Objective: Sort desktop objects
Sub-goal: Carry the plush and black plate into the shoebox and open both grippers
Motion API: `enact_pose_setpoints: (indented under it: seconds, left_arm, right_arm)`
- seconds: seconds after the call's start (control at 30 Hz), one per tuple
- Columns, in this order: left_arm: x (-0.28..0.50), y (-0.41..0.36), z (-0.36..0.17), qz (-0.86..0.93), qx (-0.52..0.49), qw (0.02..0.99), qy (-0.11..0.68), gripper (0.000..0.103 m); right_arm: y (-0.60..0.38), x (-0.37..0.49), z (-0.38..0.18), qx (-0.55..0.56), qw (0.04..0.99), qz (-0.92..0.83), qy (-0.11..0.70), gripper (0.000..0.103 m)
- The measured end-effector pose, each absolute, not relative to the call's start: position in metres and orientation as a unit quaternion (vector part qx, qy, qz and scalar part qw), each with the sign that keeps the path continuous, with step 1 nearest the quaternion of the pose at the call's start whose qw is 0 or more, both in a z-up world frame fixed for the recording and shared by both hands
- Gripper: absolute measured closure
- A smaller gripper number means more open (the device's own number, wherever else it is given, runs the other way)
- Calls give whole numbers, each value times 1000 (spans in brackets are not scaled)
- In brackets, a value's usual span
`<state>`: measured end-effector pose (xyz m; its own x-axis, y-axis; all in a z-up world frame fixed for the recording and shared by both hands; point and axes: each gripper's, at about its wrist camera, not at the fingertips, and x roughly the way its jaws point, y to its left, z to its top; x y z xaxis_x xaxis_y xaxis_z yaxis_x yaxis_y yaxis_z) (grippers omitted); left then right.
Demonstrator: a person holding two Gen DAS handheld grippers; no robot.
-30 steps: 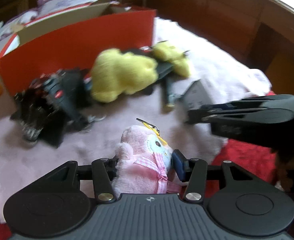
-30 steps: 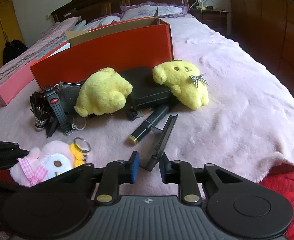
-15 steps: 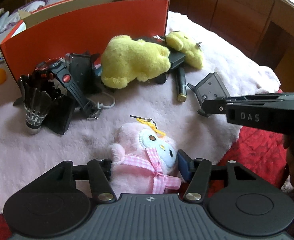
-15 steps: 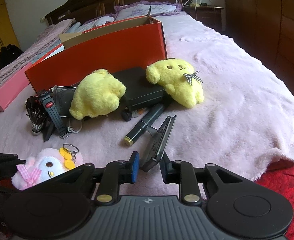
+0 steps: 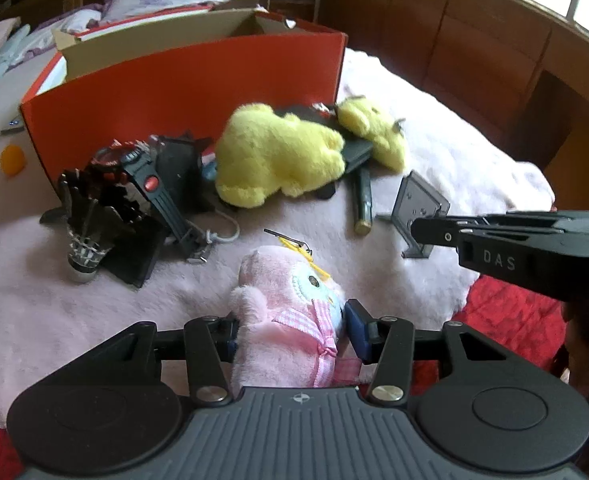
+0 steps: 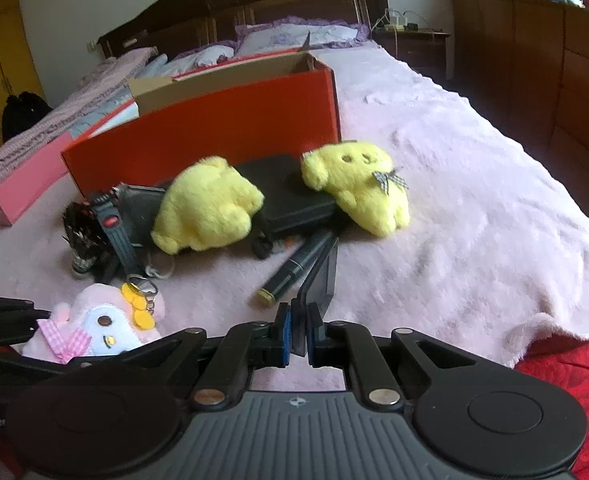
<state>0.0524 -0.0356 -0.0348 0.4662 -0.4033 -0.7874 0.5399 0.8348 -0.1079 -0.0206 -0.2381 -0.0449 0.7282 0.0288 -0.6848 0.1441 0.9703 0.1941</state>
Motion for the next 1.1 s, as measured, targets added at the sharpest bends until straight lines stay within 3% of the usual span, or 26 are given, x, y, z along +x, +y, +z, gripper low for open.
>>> enact_pose_setpoints:
  seconds: [0.6, 1.1]
  left_arm:
    - [76, -22, 15, -250, 63, 890, 375, 53]
    - [129, -18, 65, -220, 52, 918, 327, 53]
  right_arm:
    - [-218, -12, 12, 114, 942, 35, 314, 94]
    - [-201, 46, 74, 80, 962, 88, 244, 95]
